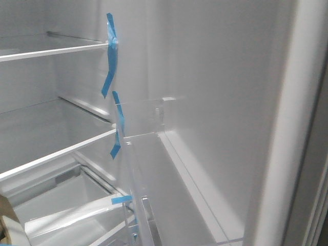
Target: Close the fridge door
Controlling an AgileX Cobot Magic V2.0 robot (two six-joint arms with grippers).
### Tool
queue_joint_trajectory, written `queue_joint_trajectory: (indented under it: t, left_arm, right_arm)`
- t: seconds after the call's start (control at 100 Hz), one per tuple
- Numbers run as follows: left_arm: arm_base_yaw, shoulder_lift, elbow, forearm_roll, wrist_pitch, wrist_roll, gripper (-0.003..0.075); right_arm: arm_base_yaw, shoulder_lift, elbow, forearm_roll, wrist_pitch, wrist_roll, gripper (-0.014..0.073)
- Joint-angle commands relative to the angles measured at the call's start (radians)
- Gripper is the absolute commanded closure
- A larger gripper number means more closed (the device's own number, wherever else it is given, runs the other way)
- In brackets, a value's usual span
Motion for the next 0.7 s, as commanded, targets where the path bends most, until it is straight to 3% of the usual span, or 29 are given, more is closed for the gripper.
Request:
queue_joint_trajectory:
  t: [0.0, 0.27, 0.69]
  left_arm:
    - [-0.008, 0.019, 0.028, -0.002, -0.077, -0.004, 0.0741]
    - [-0.008, 0.019, 0.028, -0.002, -0.077, -0.004, 0.0741]
    - [-0.008, 0.019, 0.028, -0.002, -0.077, -0.004, 0.0741]
  right_arm:
    - [-0.006, 0.015, -0.041, -0.003, -0.057, -0.001, 0.0670]
    - [-0.006, 0.174, -0.241, -0.003, -0.025, -0.001, 0.0670]
    - [-0.006, 0.468, -0.806, 0.021, 0.322, -0.001, 0.0670]
